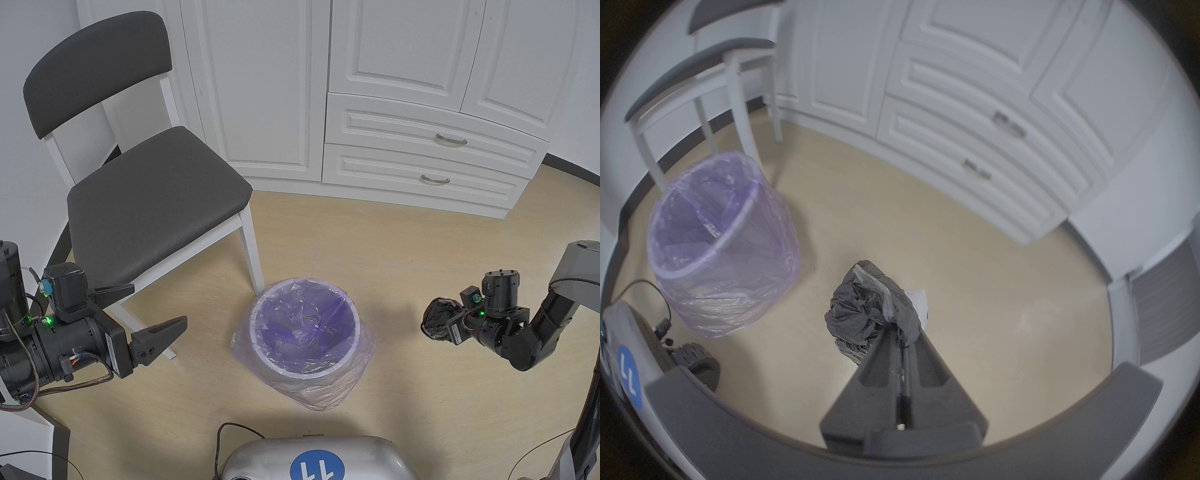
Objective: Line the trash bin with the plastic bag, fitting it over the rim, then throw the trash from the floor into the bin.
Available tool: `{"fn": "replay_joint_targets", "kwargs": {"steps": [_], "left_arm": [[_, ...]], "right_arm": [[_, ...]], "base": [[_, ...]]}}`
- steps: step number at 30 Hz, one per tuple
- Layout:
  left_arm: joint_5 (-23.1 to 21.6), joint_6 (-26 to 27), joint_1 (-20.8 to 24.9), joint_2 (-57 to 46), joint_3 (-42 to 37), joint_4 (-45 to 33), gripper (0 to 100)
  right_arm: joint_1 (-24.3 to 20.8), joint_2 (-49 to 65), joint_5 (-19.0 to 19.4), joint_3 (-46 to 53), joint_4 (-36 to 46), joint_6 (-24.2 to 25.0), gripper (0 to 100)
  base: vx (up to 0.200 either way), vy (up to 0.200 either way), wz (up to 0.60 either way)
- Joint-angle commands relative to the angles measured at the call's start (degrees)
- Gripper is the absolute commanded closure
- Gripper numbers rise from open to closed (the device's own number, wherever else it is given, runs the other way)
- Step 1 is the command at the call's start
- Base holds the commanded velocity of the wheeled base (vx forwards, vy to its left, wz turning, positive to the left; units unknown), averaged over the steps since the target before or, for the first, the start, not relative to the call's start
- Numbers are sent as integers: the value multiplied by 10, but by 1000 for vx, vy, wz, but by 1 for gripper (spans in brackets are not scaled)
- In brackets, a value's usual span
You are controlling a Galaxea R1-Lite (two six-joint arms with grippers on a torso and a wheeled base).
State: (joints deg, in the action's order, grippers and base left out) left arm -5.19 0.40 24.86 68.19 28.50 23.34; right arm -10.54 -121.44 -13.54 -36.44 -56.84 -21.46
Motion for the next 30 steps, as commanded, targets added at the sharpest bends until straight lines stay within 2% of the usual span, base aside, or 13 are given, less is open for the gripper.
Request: {"fn": "replay_joint_targets", "kwargs": {"steps": [1,3,4,6,10,16,24,26,27,28,30], "left_arm": [[-1,22,1,-42,-11,0,0],[-1,26,0,-49,-11,-1,0],[-1,31,0,-62,-12,-1,0],[-1,37,0,-76,-13,-1,0],[-2,56,0,-105,-17,-1,0],[-3,82,1,-132,-24,-2,0],[-3,109,0,-162,-29,-1,0],[-3,109,0,-162,-29,-1,0],[-1,112,0,-170,-28,-1,0],[-1,112,0,-171,-28,-1,0],[-1,112,0,-171,-28,-1,0]], "right_arm": [[3,86,5,141,-166,-113,100],[3,84,5,158,-208,-132,100],[2,80,6,182,-274,-155,100],[-2,70,7,202,-332,-171,100],[-16,67,5,212,-332,-187,100],[-47,67,8,208,-332,-178,100],[-122,91,9,214,-332,-140,100],[-122,91,9,214,-332,-140,100],[-156,111,9,217,-332,-125,100],[-167,114,9,215,-332,-119,100],[-167,114,9,215,-332,-119,100]], "base": [[0,0,0],[0,0,0],[0,0,0],[0,0,0],[0,0,0],[0,0,0],[0,0,0],[0,0,0],[0,0,0],[0,0,0],[0,0,0]]}}
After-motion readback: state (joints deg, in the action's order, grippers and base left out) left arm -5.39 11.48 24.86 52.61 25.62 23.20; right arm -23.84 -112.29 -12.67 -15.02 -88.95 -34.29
